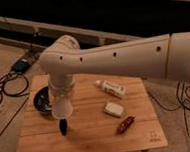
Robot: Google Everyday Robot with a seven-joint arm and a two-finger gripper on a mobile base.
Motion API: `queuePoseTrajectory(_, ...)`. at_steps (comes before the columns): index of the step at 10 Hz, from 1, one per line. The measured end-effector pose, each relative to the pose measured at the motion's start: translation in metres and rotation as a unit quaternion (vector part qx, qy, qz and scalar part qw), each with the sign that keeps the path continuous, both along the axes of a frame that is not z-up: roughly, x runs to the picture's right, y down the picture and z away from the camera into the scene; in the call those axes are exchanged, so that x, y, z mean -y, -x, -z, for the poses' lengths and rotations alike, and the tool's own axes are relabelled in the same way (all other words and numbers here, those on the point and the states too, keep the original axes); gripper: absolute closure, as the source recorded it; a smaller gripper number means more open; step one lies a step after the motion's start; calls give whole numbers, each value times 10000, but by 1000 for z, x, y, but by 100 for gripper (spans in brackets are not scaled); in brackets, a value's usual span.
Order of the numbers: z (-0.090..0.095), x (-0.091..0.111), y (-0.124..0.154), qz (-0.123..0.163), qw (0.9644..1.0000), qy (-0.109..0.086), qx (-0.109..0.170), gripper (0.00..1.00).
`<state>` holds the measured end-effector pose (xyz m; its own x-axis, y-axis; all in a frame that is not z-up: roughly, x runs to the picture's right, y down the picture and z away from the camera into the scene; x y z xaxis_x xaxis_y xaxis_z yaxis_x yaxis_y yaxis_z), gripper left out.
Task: Place the ceramic cup over the eraser
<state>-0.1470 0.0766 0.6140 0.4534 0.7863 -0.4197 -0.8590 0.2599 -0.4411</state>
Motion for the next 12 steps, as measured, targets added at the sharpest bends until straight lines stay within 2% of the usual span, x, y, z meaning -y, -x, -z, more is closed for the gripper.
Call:
queuePoseTrajectory(3,8,-27,6,97,9998,110,137,100)
queuePoseTrajectory(5,8,-41,10,182,9995,111,212,100)
queuePoseTrajectory(8,-1,-56,13,363,9991,-42,206,100)
queuePoseTrajectory(12,-18,-72,12,647,9974,-328,-49,100)
